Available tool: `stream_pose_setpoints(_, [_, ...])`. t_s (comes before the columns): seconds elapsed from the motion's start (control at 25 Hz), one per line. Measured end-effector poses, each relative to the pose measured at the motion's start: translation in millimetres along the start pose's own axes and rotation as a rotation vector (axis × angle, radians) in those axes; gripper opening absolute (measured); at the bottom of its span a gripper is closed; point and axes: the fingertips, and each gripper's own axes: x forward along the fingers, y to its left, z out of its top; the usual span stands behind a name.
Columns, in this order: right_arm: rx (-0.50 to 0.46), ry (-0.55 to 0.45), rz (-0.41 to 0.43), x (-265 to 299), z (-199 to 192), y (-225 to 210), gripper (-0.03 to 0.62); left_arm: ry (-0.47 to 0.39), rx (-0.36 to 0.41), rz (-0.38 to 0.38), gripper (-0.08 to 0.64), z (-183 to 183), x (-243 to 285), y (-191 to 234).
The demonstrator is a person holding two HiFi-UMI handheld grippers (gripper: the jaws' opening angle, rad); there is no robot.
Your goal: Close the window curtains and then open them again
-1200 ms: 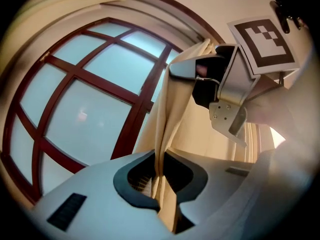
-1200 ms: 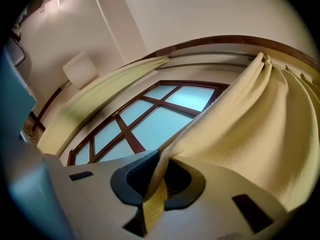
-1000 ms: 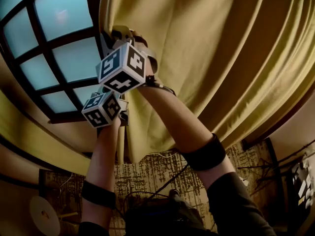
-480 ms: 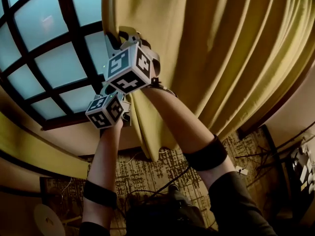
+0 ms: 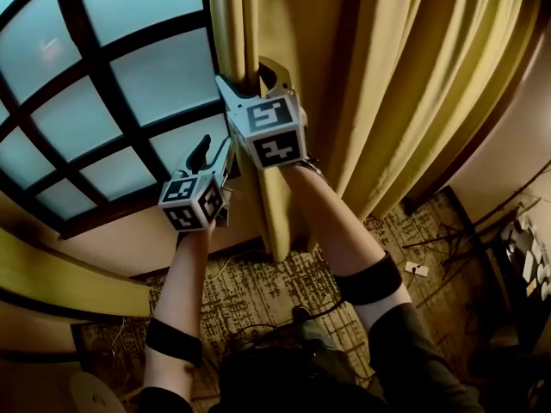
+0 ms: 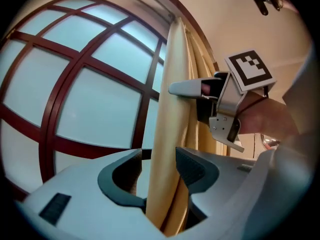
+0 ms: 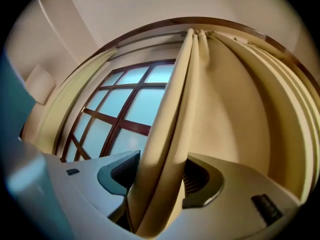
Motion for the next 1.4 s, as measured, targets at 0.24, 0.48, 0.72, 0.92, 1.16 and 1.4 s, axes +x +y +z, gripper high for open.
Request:
stream_pose_setpoints(0.24, [0.115,0.139,-0.105,-60,-91,-29,0.276,0.056,-0.003,-0.002,0.212,-46,-30,7])
stream_pose_setpoints(0.48, [0.19,0.211,-0.152,-109,-159,1,0.265,0.14,0.021,0.017,0.212,-85,-80,30])
stream_pose_setpoints(0.72, [0.236,0.338,-0.083,-153,-218,78,0.21,0.179,0.064,0.071,0.119,-115,-150,77])
stream_pose_setpoints(0.92, [0.294,0.429,-0.064,-192,-242,138,0.002,0.223,0.041,0.123,0.002,-130,-207,112])
stream_pose_setpoints(1.16, [0.327,0.507,0.003,-223,-266,184,0.002,0.271,0.067,0.157,0.002,-149,-262,116])
stream_pose_setpoints(1.4, [0.348,0.519,0.107,-248,-274,191,0.002,0.277,0.037,0.247,0.002,-165,-300,94])
